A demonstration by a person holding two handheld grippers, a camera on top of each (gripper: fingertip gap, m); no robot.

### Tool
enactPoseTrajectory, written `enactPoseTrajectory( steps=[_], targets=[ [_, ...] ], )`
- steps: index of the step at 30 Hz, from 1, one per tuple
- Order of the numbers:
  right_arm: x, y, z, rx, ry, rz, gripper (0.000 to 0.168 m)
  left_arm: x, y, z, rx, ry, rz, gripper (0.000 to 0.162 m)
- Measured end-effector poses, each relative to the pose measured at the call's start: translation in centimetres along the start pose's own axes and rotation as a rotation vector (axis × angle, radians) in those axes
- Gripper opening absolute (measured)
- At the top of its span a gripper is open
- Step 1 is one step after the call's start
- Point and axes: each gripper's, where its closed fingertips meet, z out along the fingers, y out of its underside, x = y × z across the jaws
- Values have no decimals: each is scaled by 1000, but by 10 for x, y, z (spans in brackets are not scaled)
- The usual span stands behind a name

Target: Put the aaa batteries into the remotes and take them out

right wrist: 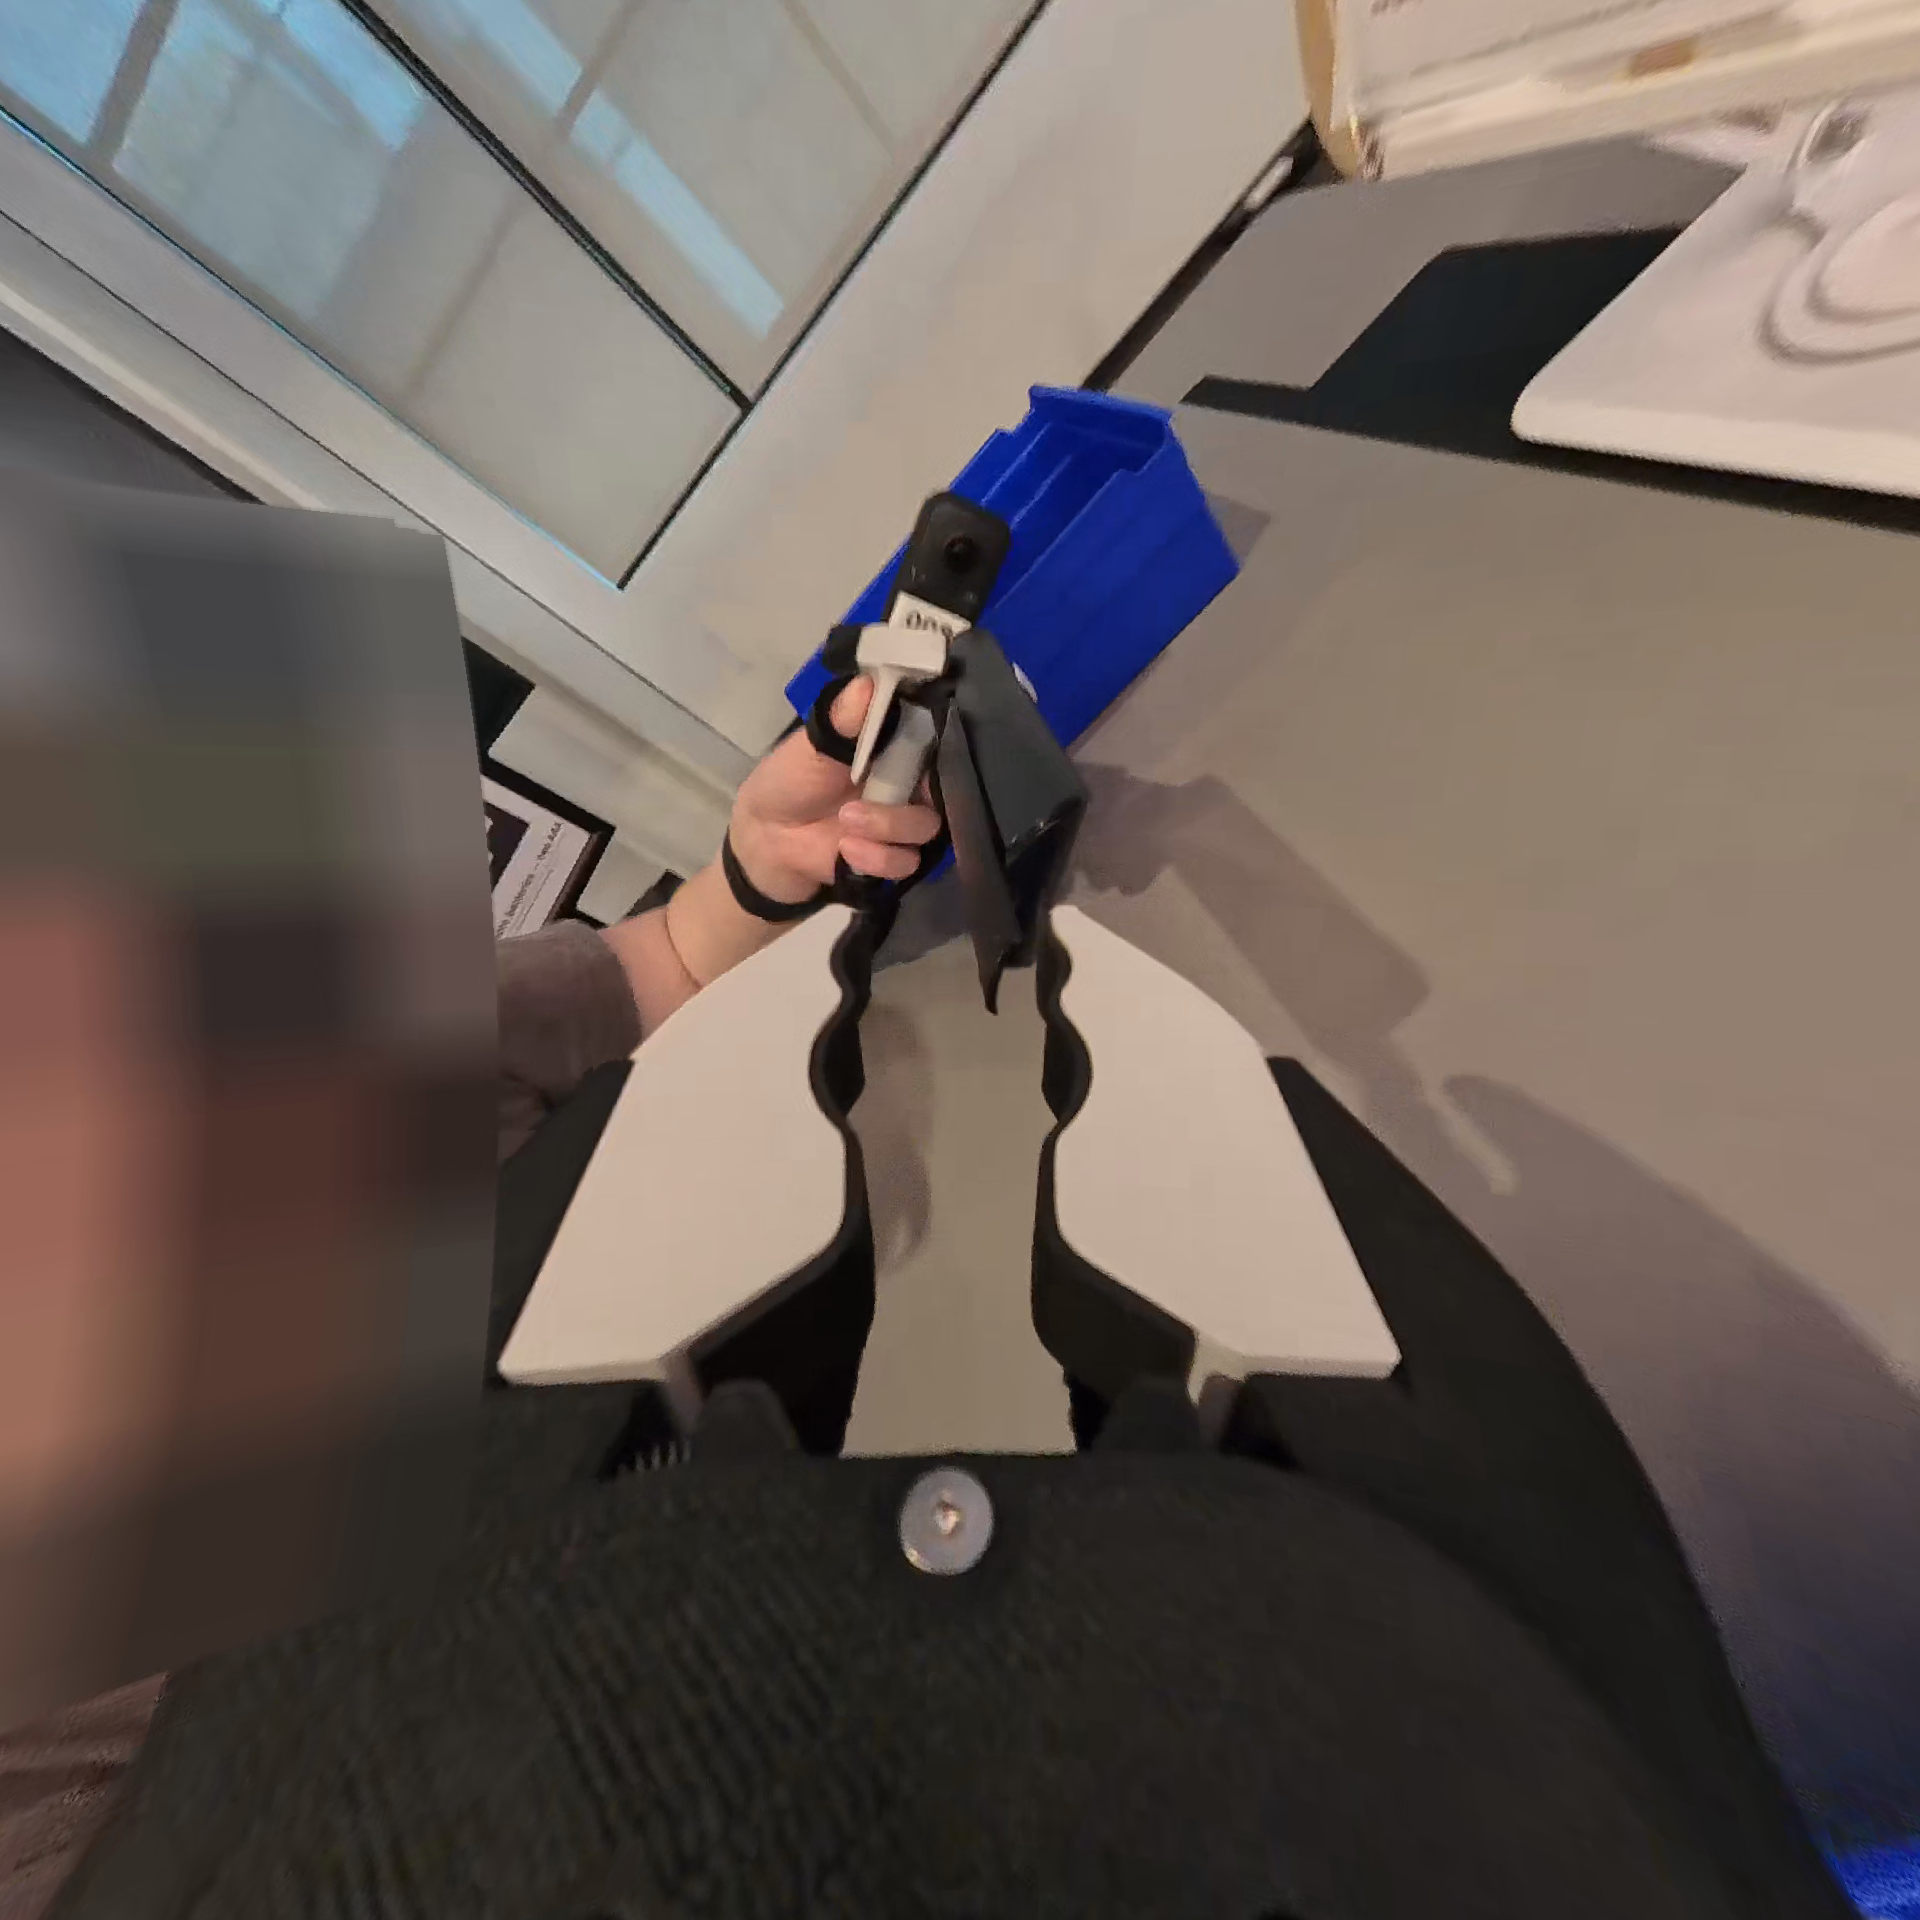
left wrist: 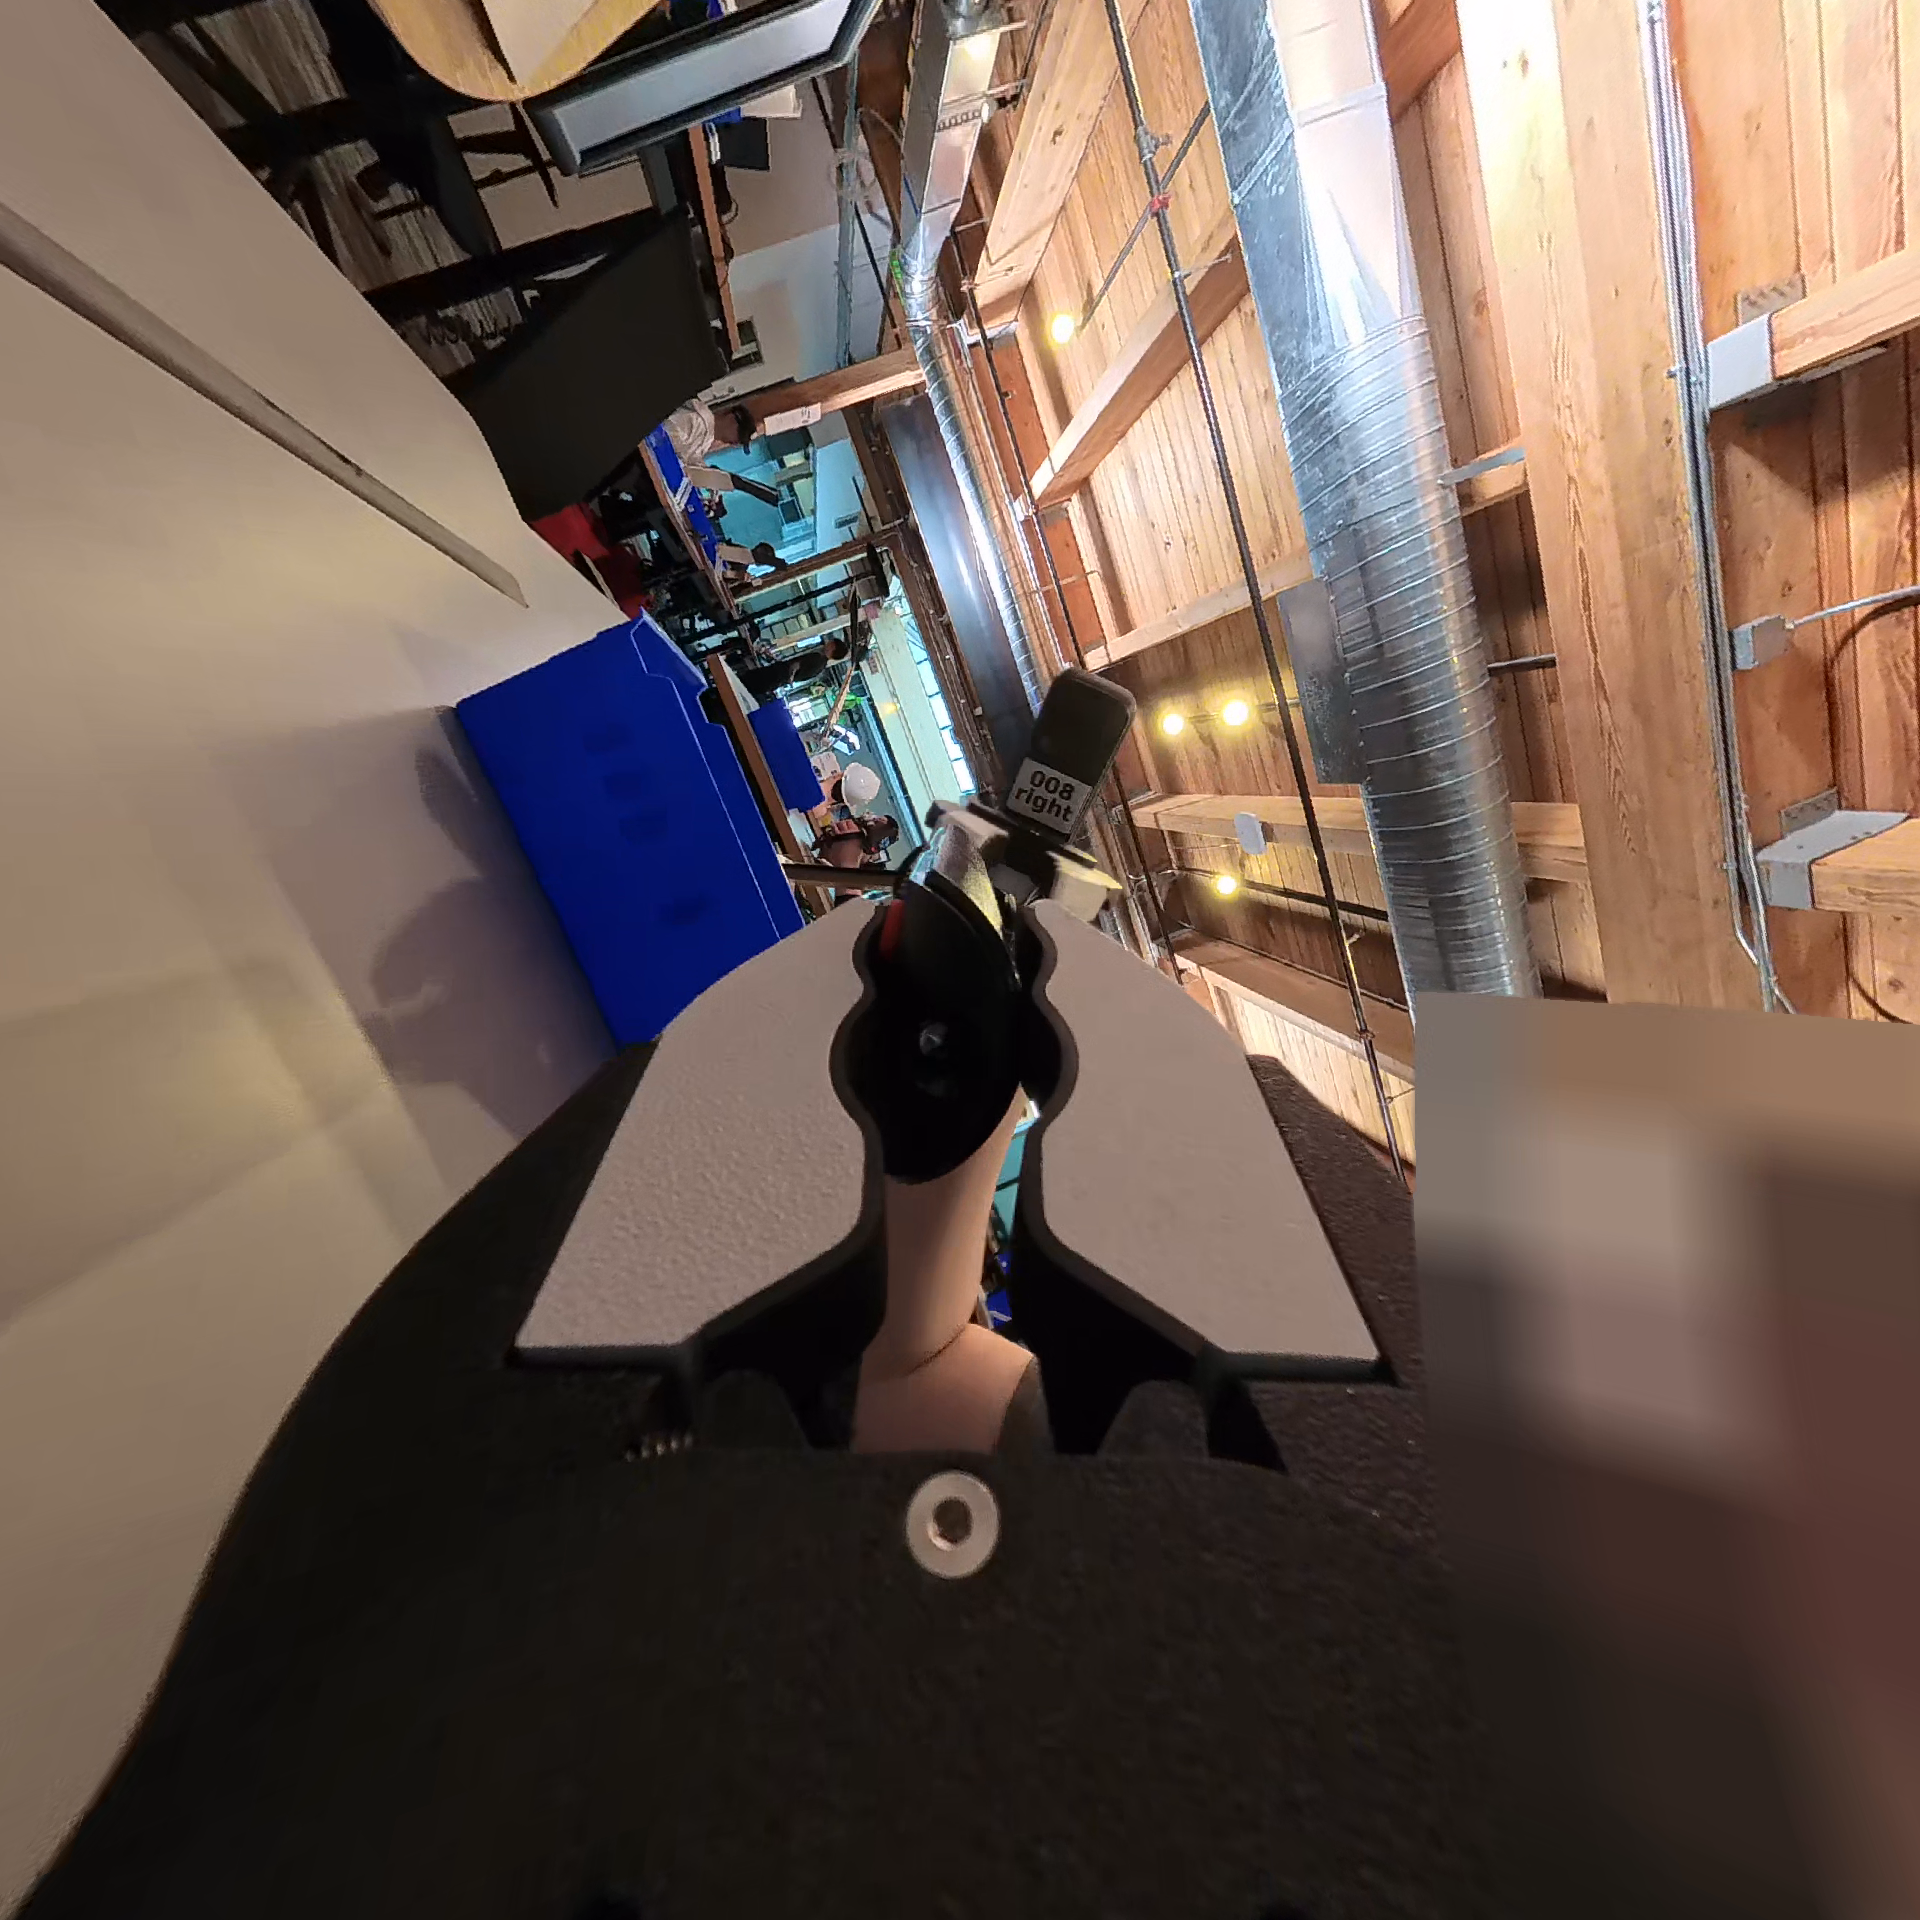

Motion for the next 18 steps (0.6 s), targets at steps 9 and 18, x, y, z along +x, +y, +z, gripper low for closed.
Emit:
enactPoseTrajectory(
  steps=[9, 18],
  targets=[
    [1, 0, -15, 40, 32, 13, 31, 10, 0, 4, -21, 16, 34, 22],
    [-5, -2, -12, 91, 4, -69, 35, 27, -10, -1, 0, 27, 90, 22]
  ],
)
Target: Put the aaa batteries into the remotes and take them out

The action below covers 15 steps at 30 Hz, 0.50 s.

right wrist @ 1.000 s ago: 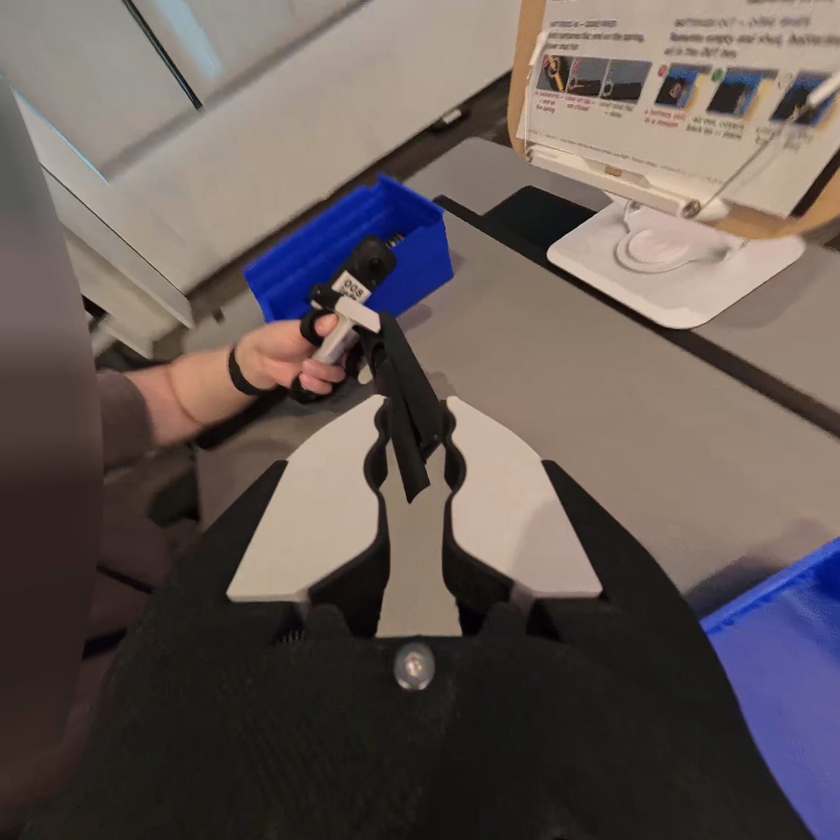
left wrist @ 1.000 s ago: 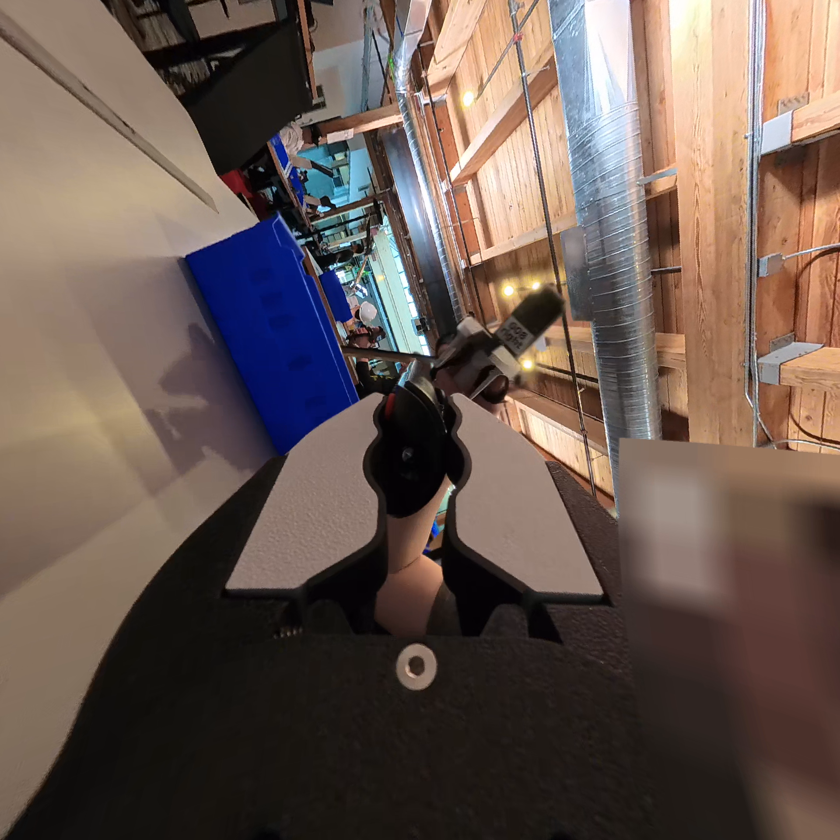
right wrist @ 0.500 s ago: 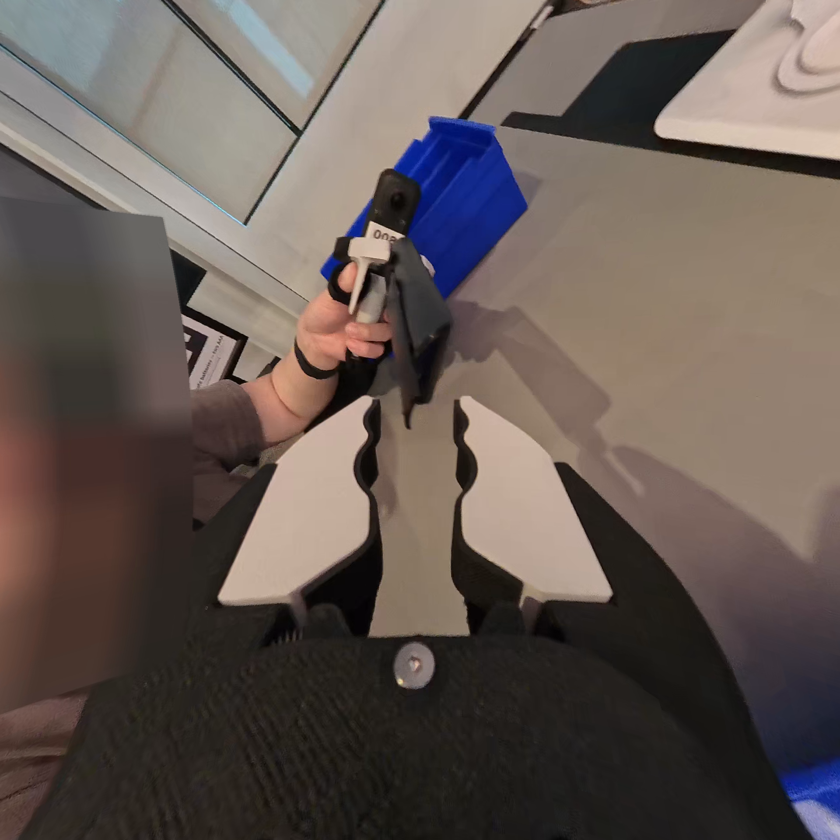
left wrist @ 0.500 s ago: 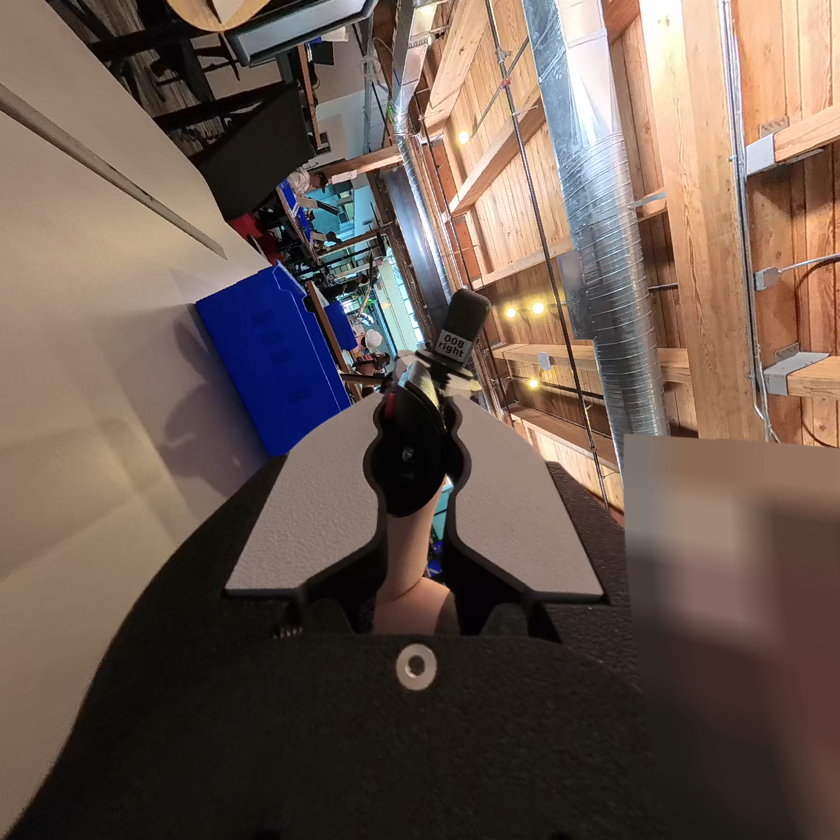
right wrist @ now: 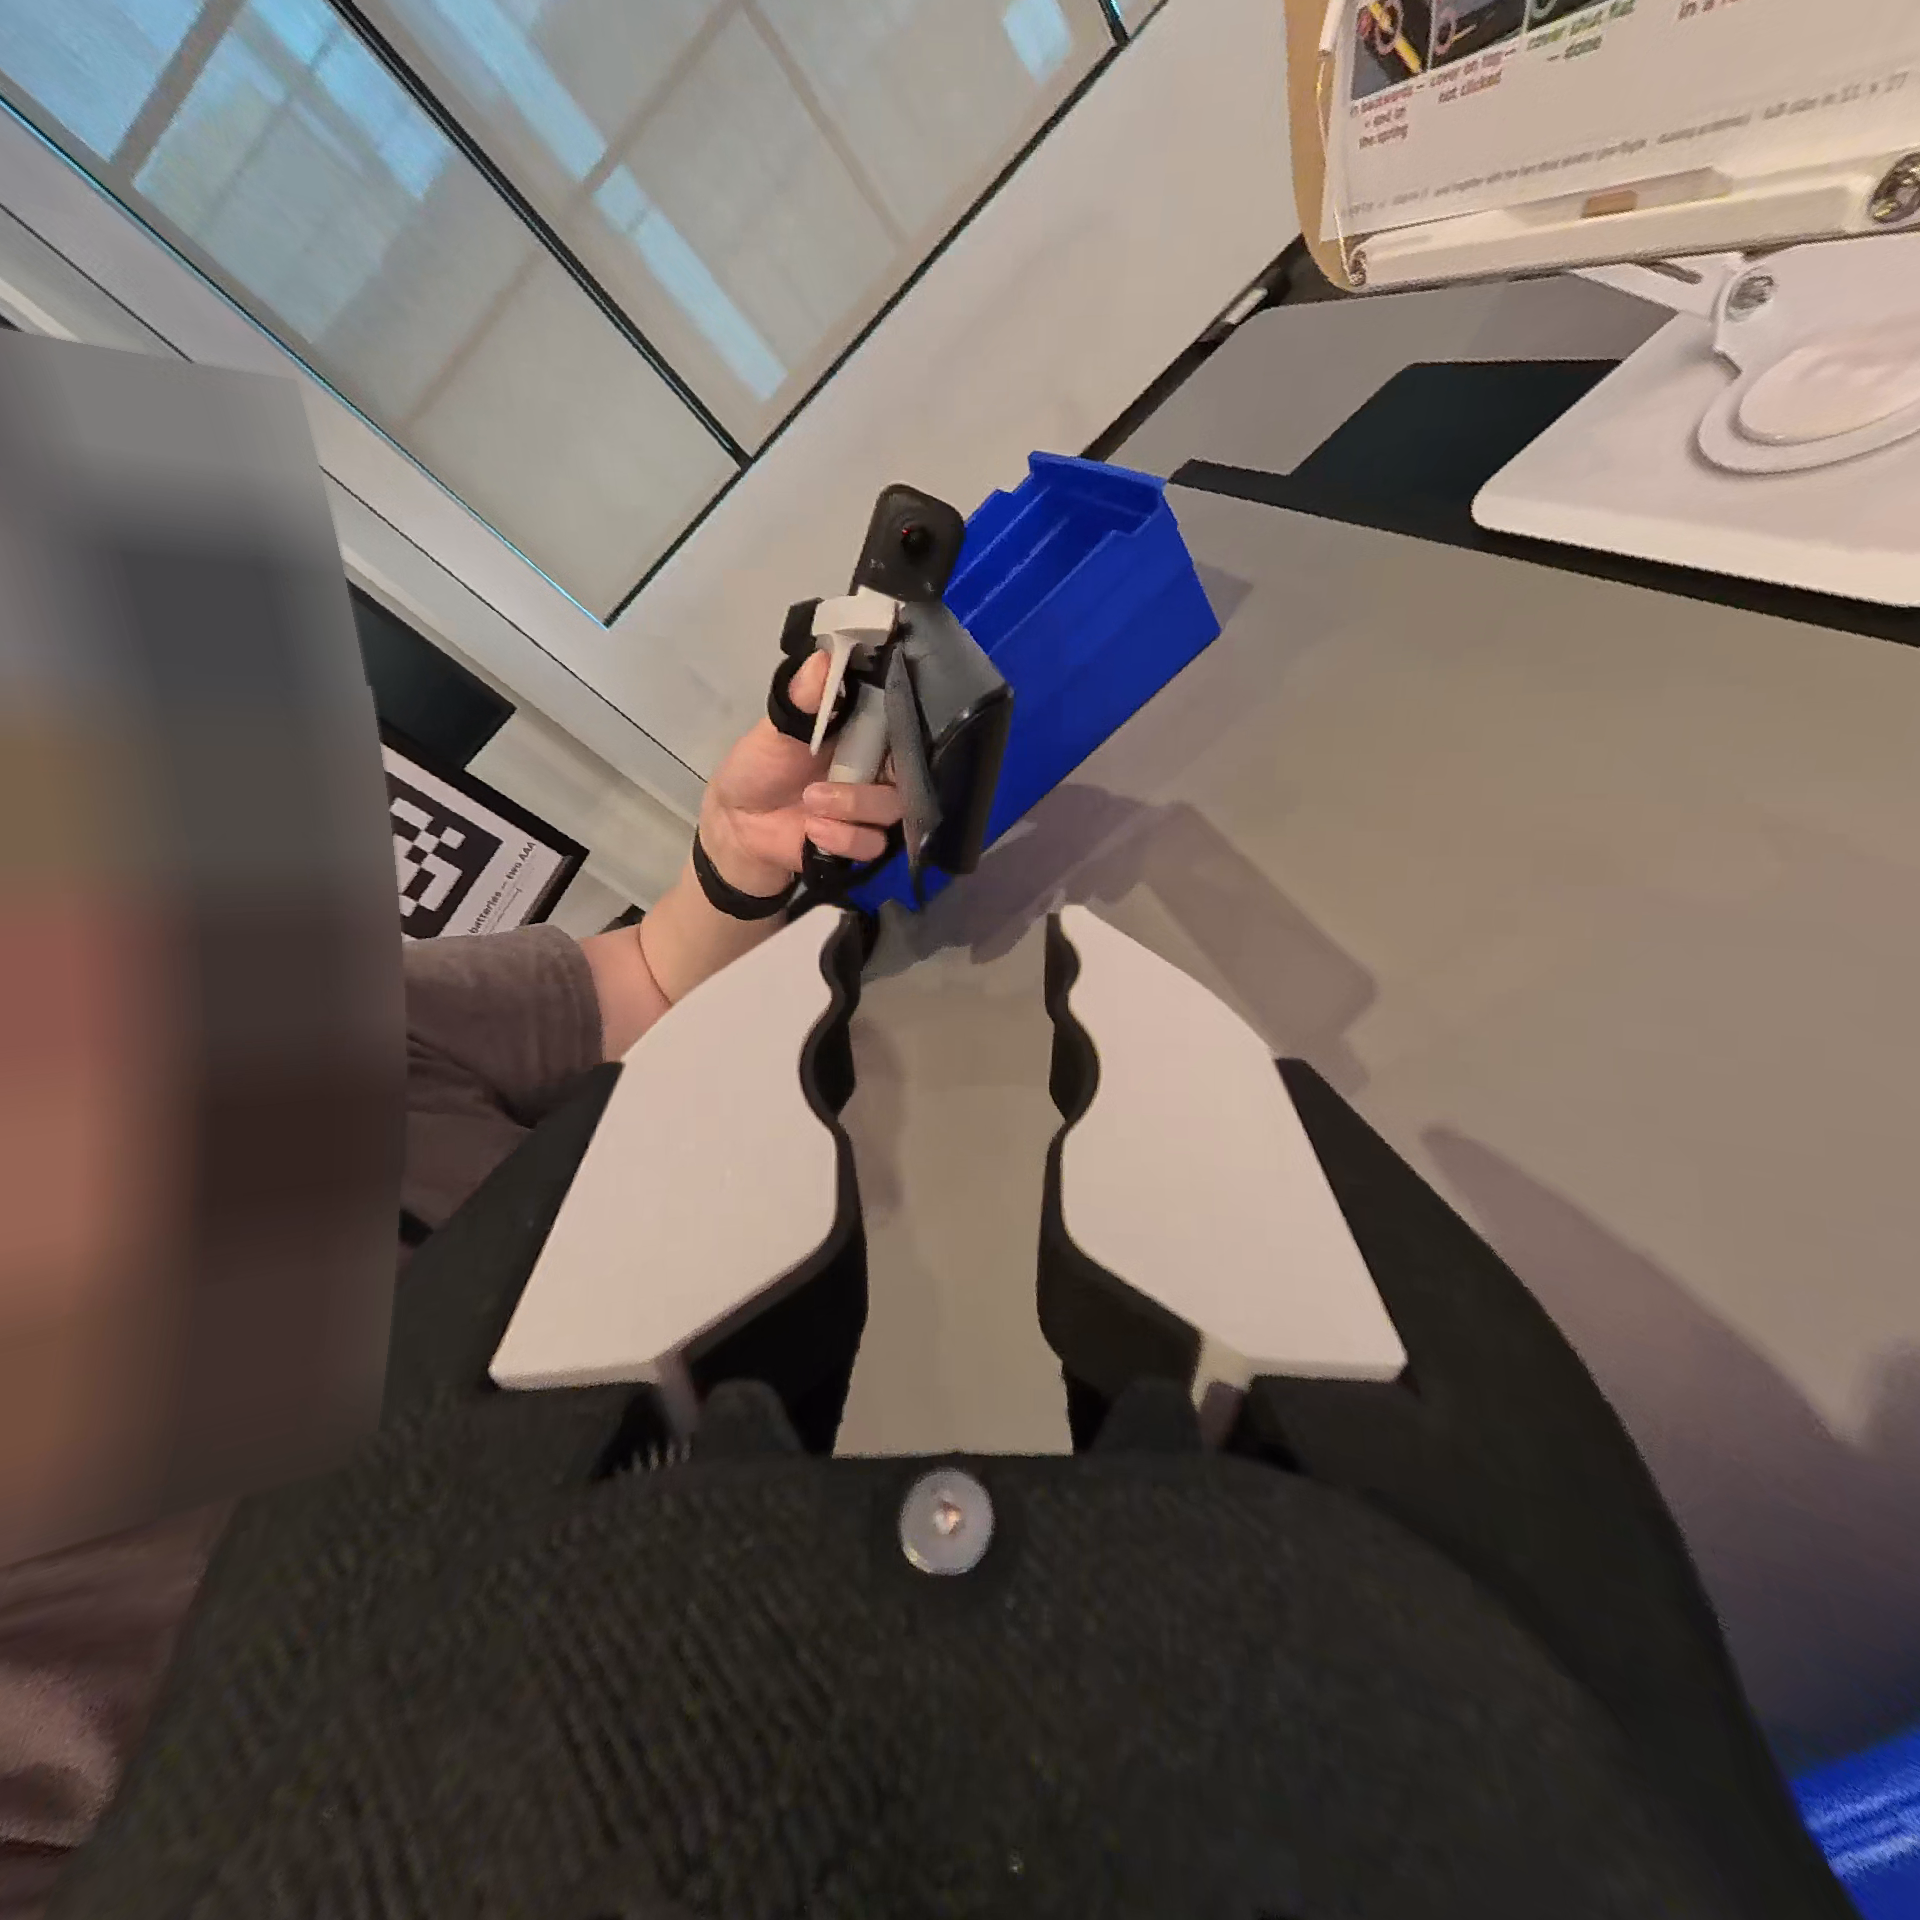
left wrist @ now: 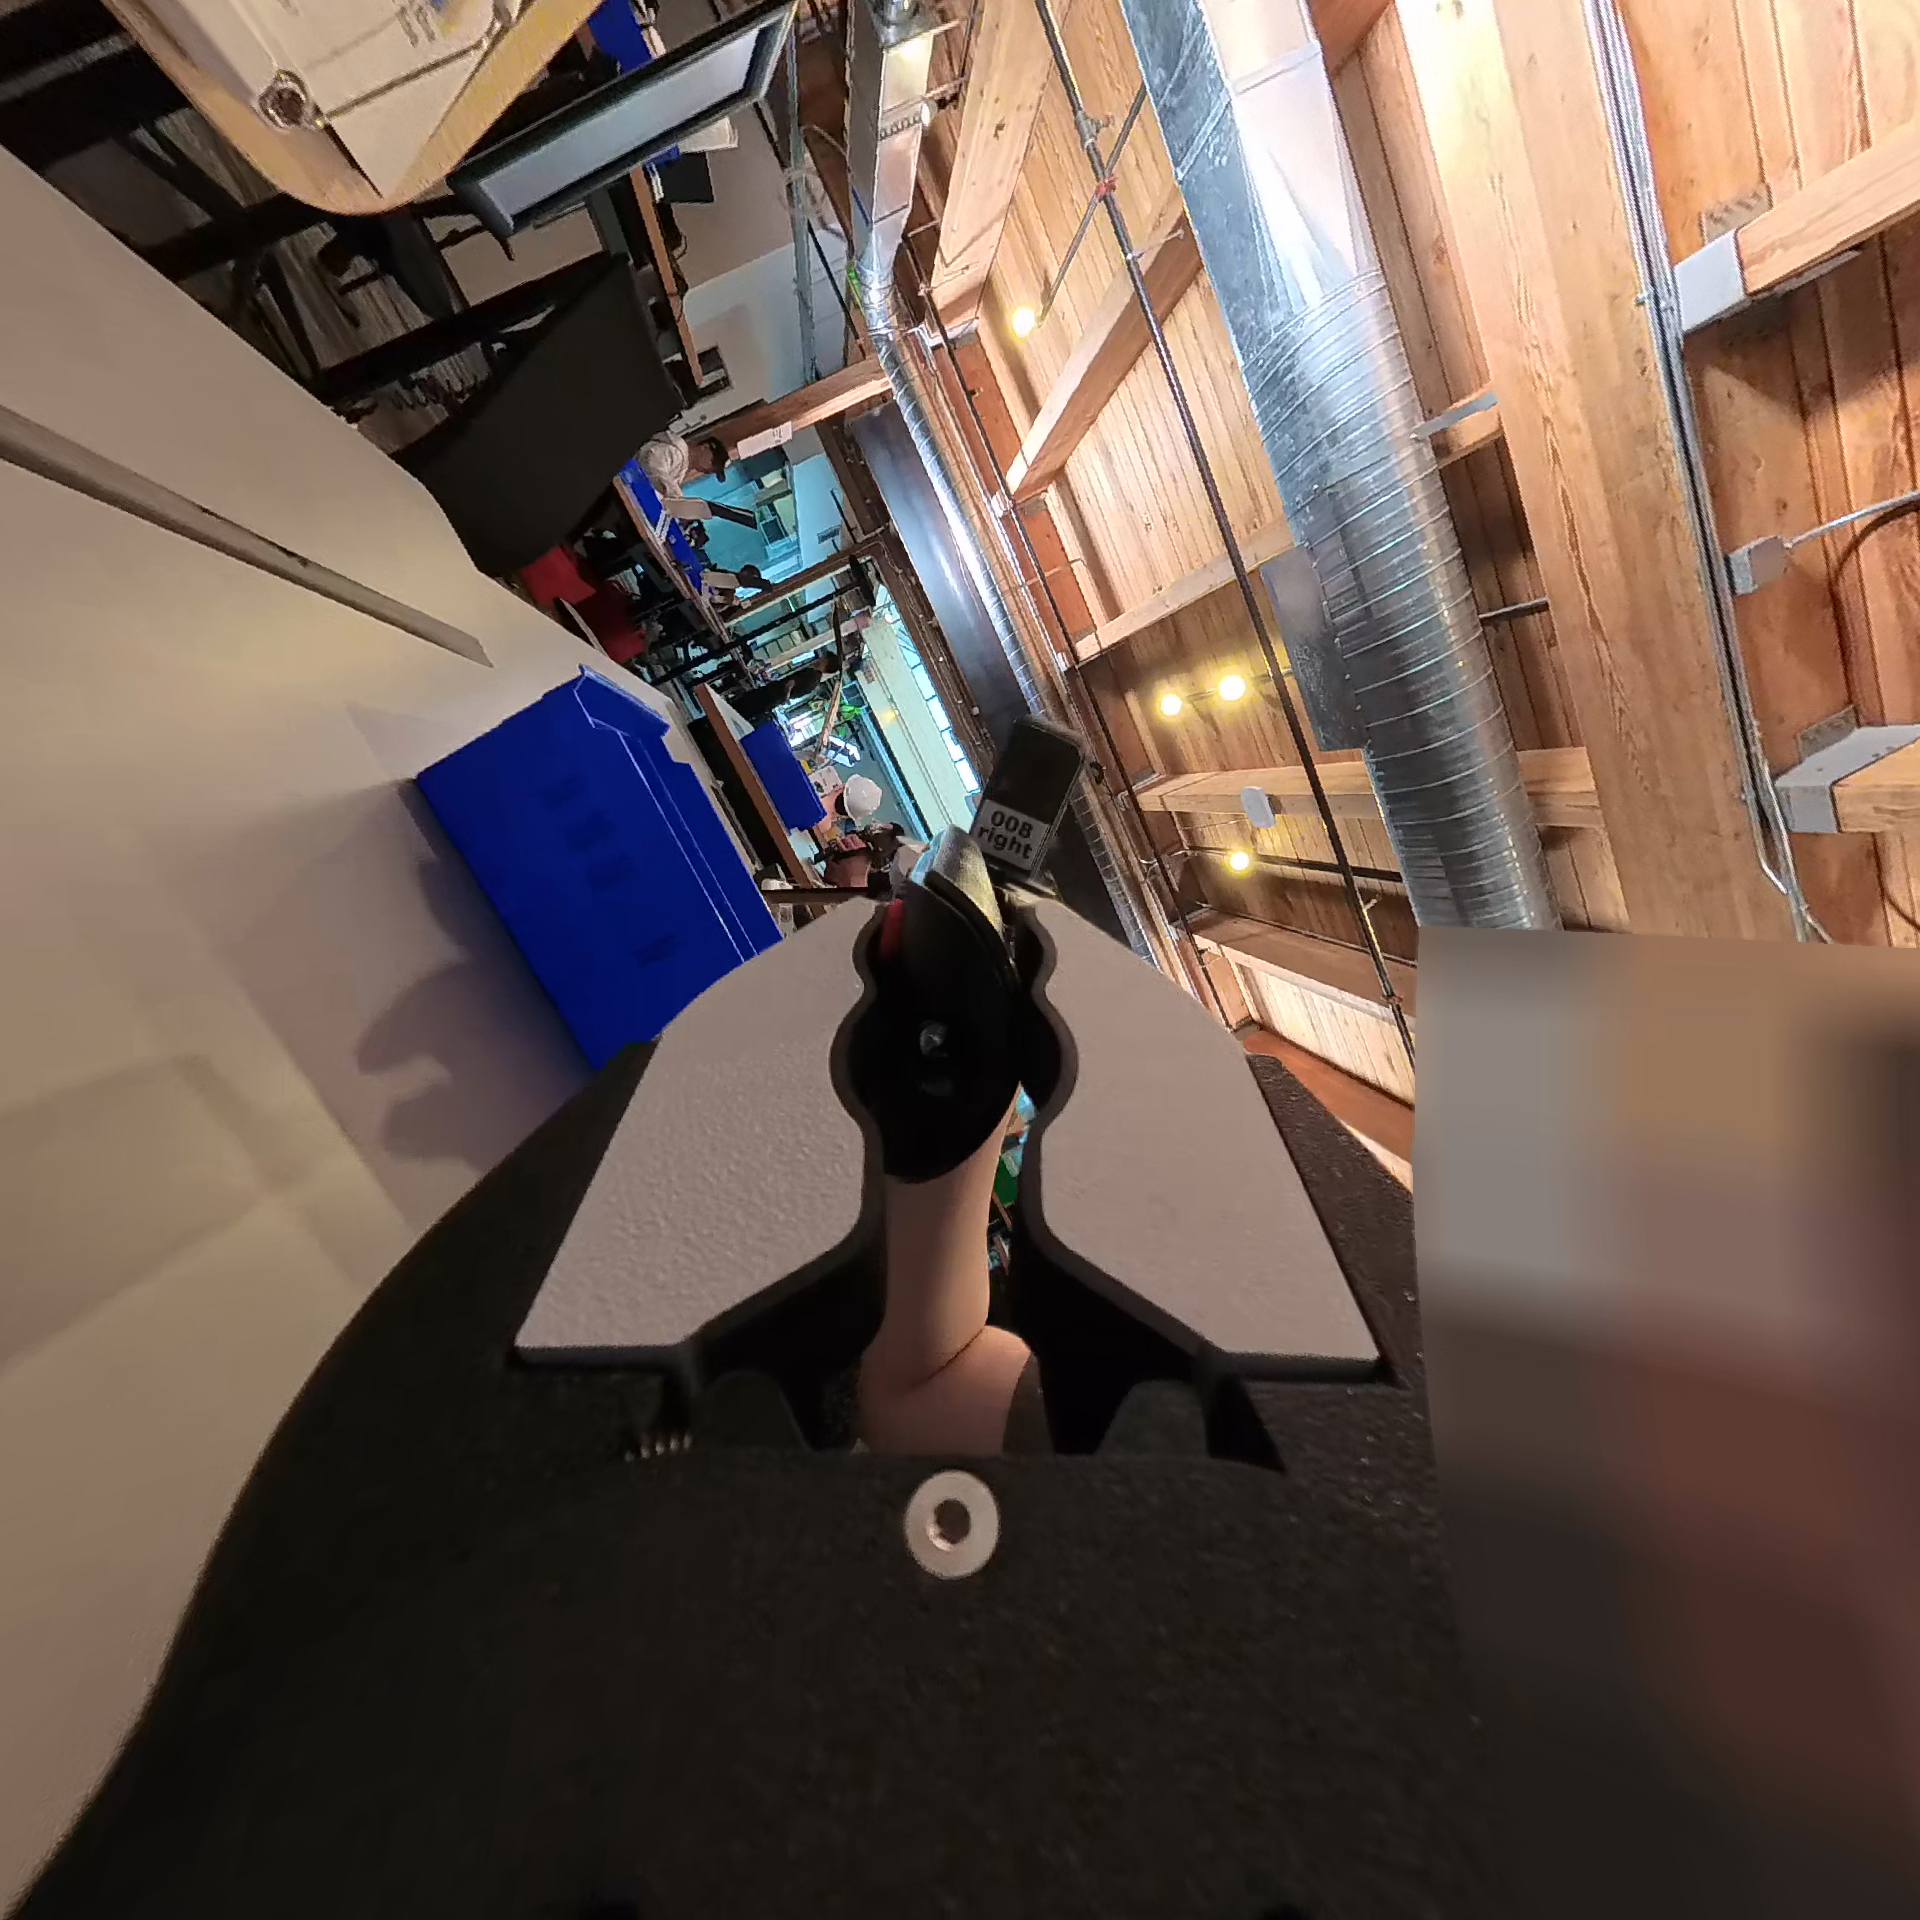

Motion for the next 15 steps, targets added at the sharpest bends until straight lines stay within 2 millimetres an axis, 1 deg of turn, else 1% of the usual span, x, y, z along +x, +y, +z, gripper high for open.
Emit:
enactPoseTrajectory(
  steps=[3, 7, 9, 11, 15],
  targets=[
    [-2, -5, 4, 18, -19, 3, 35, -3, -3, -2, 6, -6, -10, 22],
    [-6, 1, 14, -18, -22, -1, 36, -9, -8, -6, 27, -17, -35, 22],
    [-5, 7, 24, -55, -6, -11, 37, -9, -10, -7, 31, -16, -34, 22],
    [-7, 10, 32, -67, 3, -29, 38, -6, -12, -8, 34, -11, -29, 22],
    [-11, 5, 38, -33, -16, -24, 39, -4, -13, -9, 36, -15, -17, 22]
  ],
)
